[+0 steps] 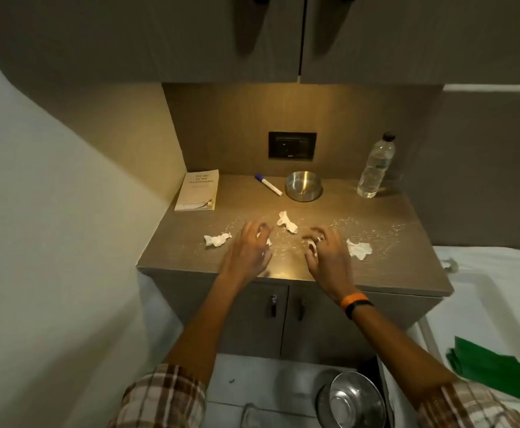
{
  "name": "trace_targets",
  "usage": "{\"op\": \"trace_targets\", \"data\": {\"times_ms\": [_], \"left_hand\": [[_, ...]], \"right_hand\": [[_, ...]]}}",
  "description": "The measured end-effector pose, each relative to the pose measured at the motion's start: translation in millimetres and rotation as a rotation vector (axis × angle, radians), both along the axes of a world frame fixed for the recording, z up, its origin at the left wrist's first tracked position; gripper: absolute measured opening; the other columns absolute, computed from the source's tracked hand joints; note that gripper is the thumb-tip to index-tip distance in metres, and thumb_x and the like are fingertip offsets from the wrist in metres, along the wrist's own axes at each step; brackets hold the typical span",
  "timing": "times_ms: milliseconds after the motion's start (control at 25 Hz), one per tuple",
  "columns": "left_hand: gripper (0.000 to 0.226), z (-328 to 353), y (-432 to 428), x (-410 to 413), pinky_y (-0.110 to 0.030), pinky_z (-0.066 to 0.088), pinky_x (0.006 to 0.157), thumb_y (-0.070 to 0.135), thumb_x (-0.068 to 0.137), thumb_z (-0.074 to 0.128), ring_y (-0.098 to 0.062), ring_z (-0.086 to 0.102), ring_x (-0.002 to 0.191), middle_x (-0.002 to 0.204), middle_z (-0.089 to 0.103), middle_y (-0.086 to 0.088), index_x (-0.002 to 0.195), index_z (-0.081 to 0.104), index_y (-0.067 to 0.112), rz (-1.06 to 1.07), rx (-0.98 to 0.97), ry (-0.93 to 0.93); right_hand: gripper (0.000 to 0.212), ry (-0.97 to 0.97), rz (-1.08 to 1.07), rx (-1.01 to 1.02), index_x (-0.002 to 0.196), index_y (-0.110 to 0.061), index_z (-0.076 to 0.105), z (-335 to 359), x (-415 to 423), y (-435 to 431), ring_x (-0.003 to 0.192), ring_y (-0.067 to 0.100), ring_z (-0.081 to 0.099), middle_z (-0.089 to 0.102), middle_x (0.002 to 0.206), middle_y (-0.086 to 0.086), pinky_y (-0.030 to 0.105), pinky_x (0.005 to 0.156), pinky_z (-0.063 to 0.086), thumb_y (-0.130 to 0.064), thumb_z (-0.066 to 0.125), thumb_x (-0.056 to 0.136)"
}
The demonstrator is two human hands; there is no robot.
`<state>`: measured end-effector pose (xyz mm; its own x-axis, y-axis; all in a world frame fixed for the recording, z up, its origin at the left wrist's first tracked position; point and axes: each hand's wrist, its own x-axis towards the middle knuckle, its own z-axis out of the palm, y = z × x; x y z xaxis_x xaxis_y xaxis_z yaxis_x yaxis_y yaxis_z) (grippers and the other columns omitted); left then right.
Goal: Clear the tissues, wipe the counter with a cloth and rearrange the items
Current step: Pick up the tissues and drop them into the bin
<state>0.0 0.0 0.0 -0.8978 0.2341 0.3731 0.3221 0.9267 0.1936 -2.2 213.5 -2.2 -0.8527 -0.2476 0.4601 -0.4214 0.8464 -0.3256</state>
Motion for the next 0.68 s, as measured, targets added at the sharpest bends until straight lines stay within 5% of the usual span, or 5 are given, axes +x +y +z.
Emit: {"op": "trace_targets", "data": {"times_ms": [200, 400, 560, 680], "left_hand": [[0.036, -48.0, -9.3, -33.7, -0.04, 0.047, 0.103, 0.035, 0.101, 0.055, -0.025, 0.043, 0.13, 0.148, 0.045, -0.008, 0.136, 0.057, 0.028, 0.089, 0.054, -0.254], [0.015, -53.2, -20.4, -48.4, -0.037, 0.051, 0.089, 0.013, 0.095, 0.064, -0.024, 0.054, 0.11, 0.114, 0.063, -0.005, 0.108, 0.072, 0.014, 0.072, 0.227, -0.251], [0.031, -43.1, -46.4, -49.7, -0.042, 0.052, 0.098, 0.006, 0.094, 0.062, -0.025, 0.053, 0.117, 0.126, 0.062, -0.009, 0.125, 0.066, 0.009, 0.281, 0.32, -0.193], [0.038, -43.7, -69.3, -48.0, -0.044, 0.045, 0.105, 0.011, 0.093, 0.064, -0.03, 0.047, 0.127, 0.137, 0.058, -0.009, 0.132, 0.061, 0.011, 0.43, 0.182, -0.261]], "right_hand": [[0.028, -0.289, -0.246, 0.13, 0.124, -0.015, 0.071, -49.7, -23.3, -6.2, 0.122, 0.03, 0.053, 0.065, 0.13, 0.01, 0.045, 0.108, 0.041, -0.022, 0.061, 0.099], [0.024, -0.336, -0.259, 0.041, 0.117, -0.017, 0.074, -50.4, -54.9, -23.2, 0.111, 0.024, 0.053, 0.066, 0.113, 0.003, 0.033, 0.089, 0.046, -0.025, 0.059, 0.1], [0.02, -0.262, -0.203, -0.078, 0.112, -0.01, 0.073, -41.5, -86.3, -53.1, 0.106, 0.021, 0.055, 0.066, 0.111, 0.005, 0.025, 0.09, 0.039, -0.019, 0.063, 0.097], [0.024, -0.285, -0.161, -0.003, 0.117, -0.005, 0.071, -38.1, -108.8, -73.0, 0.109, 0.027, 0.057, 0.066, 0.116, 0.011, 0.036, 0.096, 0.046, -0.016, 0.061, 0.098]]}}
